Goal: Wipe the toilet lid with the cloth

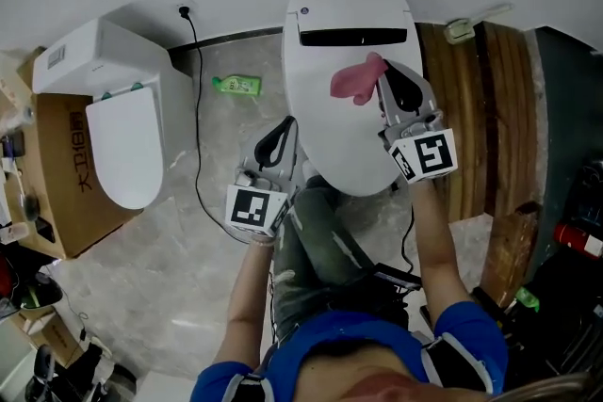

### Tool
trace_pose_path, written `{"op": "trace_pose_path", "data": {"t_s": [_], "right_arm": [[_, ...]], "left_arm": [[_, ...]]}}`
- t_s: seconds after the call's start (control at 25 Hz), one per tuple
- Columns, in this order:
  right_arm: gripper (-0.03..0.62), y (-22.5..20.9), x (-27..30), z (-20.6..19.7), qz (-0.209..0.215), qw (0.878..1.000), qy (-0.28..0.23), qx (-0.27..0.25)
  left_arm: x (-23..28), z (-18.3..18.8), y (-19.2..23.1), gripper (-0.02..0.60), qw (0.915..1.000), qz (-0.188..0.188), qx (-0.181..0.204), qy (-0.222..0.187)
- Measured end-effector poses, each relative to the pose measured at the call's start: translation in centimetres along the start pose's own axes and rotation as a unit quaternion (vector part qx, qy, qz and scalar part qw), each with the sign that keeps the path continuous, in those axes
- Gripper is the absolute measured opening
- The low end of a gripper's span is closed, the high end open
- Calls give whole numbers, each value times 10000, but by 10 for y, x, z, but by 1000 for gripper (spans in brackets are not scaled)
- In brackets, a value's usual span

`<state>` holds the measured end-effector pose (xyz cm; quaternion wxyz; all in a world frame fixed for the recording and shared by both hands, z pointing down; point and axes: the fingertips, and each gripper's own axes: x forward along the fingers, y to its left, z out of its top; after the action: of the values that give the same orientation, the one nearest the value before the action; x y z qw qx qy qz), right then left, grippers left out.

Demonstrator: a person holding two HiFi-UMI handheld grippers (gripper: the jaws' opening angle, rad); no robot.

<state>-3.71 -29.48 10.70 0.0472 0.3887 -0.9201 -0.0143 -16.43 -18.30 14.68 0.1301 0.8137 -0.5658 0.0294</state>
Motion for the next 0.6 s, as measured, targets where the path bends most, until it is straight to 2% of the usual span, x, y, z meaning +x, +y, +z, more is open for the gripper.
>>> {"op": "trace_pose_path", "data": {"t_s": [0.24, 0.36, 0.6], "right_arm": [[14, 4, 34, -65, 178, 9978, 312, -555], [14, 12, 47, -93, 304, 9961, 368, -746], [14, 22, 74, -126, 354, 9934, 315, -1046]], "left_arm": [[32, -63, 30, 0, 9996, 229, 124, -51], [46, -92, 43, 0, 9995, 276, 64, -113], [58, -127, 58, 0, 9985, 350, 207, -372]]}}
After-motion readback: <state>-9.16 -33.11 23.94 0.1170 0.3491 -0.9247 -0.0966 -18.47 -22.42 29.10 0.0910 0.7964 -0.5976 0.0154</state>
